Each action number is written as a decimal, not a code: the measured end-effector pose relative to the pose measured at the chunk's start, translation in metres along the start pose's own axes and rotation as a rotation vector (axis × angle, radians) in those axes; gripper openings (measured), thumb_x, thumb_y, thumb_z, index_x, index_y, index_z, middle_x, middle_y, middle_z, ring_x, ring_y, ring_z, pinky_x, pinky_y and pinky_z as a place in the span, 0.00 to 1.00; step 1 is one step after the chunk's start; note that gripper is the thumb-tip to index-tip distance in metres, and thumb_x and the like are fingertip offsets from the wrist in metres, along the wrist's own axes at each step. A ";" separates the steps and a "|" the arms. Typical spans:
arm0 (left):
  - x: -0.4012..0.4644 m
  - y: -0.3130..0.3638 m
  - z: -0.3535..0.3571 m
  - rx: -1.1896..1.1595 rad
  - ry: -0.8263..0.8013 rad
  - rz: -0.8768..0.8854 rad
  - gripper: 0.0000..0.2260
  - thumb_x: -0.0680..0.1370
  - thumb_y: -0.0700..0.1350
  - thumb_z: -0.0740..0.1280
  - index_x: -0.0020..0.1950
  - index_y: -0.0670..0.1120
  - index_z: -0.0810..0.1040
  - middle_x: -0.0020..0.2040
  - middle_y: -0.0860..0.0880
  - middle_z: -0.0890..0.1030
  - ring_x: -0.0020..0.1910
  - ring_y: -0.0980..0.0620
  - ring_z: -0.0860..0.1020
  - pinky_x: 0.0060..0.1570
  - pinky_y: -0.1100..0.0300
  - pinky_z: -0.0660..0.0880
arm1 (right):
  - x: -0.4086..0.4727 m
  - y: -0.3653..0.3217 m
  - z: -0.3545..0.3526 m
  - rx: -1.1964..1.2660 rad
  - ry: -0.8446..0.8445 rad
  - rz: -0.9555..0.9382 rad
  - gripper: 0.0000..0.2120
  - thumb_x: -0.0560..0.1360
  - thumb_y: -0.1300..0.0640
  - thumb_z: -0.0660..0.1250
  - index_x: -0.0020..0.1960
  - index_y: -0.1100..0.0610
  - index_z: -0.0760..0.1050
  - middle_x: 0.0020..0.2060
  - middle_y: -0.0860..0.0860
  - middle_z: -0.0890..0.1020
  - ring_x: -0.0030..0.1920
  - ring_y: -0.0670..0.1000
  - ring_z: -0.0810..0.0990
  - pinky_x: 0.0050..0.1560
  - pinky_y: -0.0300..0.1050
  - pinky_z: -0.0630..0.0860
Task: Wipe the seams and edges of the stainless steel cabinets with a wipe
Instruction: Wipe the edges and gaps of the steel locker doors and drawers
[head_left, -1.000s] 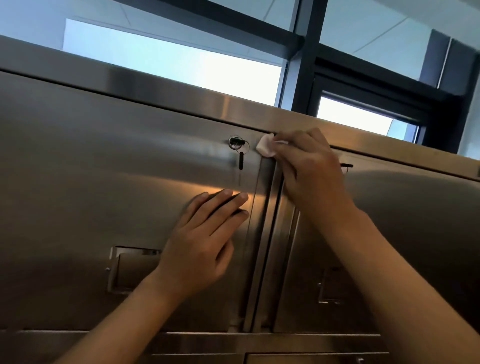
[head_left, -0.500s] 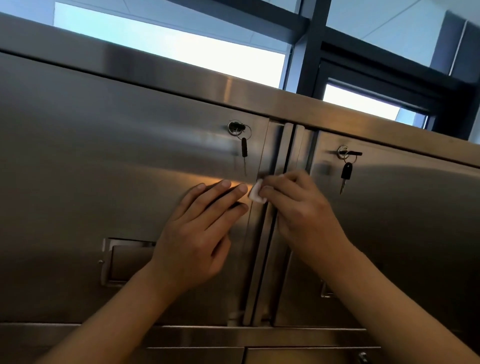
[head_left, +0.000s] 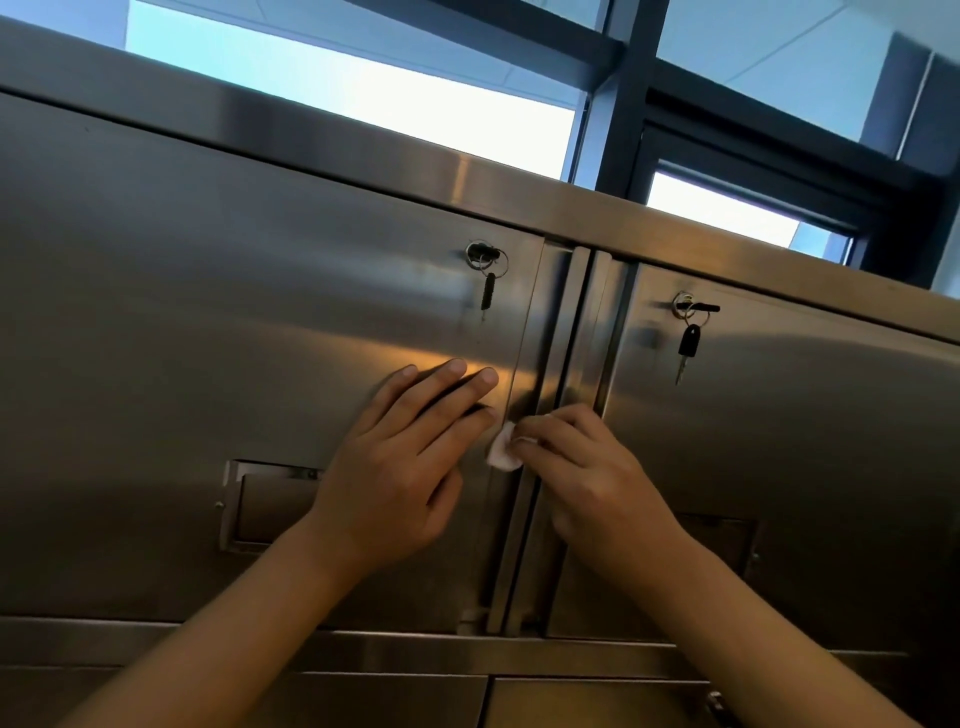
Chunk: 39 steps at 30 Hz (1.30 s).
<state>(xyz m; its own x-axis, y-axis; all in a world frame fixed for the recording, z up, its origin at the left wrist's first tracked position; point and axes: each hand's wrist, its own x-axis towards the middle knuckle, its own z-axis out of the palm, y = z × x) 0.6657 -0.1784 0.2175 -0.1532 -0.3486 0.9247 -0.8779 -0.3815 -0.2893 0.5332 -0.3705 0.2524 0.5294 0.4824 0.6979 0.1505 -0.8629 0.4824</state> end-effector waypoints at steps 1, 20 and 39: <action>0.000 0.000 0.000 0.000 0.002 -0.001 0.21 0.79 0.40 0.65 0.73 0.44 0.77 0.79 0.45 0.69 0.81 0.45 0.63 0.77 0.41 0.63 | 0.004 0.003 -0.005 0.002 0.034 -0.002 0.16 0.75 0.67 0.72 0.62 0.62 0.81 0.61 0.57 0.81 0.61 0.55 0.77 0.61 0.45 0.77; -0.002 0.000 0.005 -0.032 0.034 -0.029 0.23 0.79 0.40 0.65 0.75 0.42 0.73 0.79 0.43 0.69 0.80 0.45 0.64 0.79 0.42 0.60 | 0.080 0.020 -0.006 0.107 0.533 0.158 0.08 0.80 0.67 0.70 0.58 0.66 0.82 0.55 0.60 0.82 0.55 0.55 0.83 0.55 0.47 0.82; -0.002 0.001 0.005 -0.024 0.009 -0.023 0.20 0.81 0.42 0.62 0.73 0.40 0.76 0.78 0.41 0.70 0.80 0.43 0.65 0.78 0.40 0.61 | -0.008 -0.027 0.032 0.177 0.236 0.030 0.10 0.82 0.64 0.66 0.59 0.68 0.82 0.57 0.62 0.82 0.58 0.56 0.83 0.60 0.45 0.80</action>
<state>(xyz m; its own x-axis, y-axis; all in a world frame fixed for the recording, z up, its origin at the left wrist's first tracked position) 0.6670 -0.1819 0.2140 -0.1371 -0.3321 0.9332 -0.8916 -0.3690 -0.2623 0.5517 -0.3553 0.2167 0.3305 0.4603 0.8239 0.2923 -0.8800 0.3743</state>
